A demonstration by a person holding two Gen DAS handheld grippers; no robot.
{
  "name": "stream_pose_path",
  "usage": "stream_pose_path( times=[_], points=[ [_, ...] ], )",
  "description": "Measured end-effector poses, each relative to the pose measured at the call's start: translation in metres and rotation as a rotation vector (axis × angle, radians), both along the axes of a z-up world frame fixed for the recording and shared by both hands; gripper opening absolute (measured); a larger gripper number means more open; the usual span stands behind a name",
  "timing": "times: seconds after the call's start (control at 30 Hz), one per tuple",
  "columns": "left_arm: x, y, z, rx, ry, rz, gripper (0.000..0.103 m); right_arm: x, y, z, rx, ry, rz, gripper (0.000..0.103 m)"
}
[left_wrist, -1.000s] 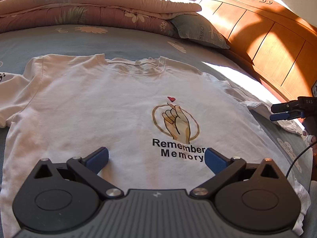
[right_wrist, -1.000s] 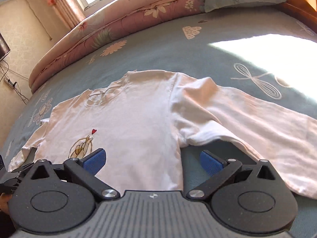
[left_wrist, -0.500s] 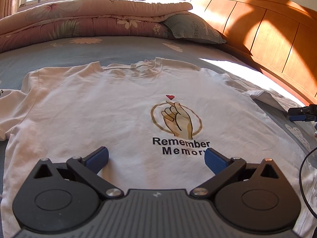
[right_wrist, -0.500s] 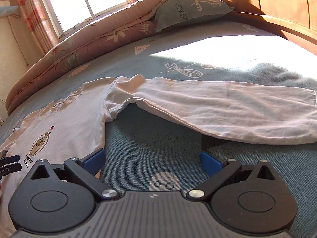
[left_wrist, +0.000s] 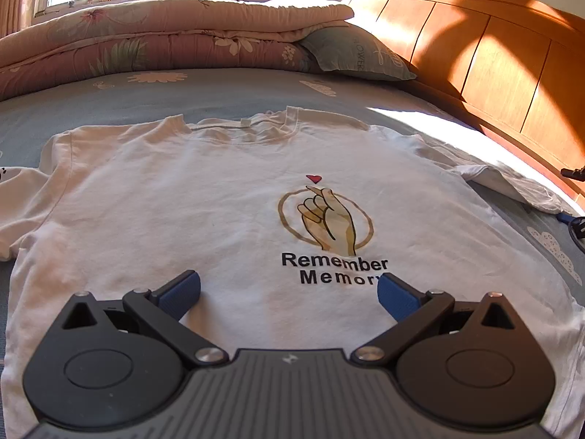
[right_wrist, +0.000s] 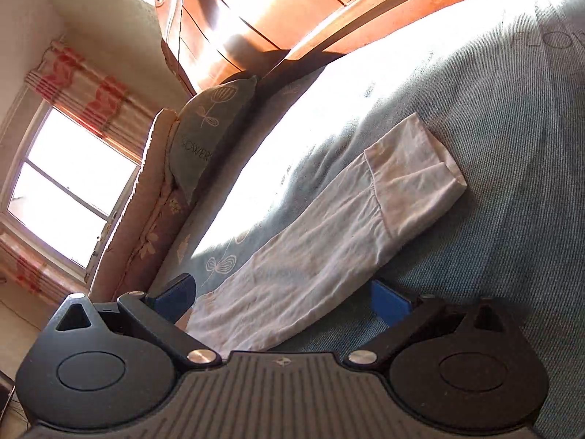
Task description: Fold clothes
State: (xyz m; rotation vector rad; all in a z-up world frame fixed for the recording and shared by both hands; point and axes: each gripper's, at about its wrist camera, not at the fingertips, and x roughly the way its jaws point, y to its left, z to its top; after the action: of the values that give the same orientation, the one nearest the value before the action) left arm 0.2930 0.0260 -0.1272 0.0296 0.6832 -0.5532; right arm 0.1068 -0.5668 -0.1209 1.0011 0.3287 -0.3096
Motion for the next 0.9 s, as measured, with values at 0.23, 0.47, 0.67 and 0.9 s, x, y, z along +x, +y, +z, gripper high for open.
stream_pose_path(
  times=[0.23,0.47,0.67,0.9],
  points=[
    [0.0,0.001,0.0,-0.008,0.001,-0.001,0.102,0.024,-0.022,-0.004,-0.097,-0.026,-0.12,0.103],
    [0.002,0.002,0.0,-0.016,0.002,-0.002,0.102,0.037,-0.021,-0.007,-0.113,-0.018,-0.098,0.103],
    [0.002,0.005,0.0,-0.036,0.007,-0.002,0.102,0.04,-0.023,-0.01,-0.158,-0.008,-0.098,0.098],
    [0.002,0.007,0.0,-0.046,0.01,-0.003,0.102,0.015,-0.036,-0.025,-0.119,0.021,-0.16,0.035]
  ],
)
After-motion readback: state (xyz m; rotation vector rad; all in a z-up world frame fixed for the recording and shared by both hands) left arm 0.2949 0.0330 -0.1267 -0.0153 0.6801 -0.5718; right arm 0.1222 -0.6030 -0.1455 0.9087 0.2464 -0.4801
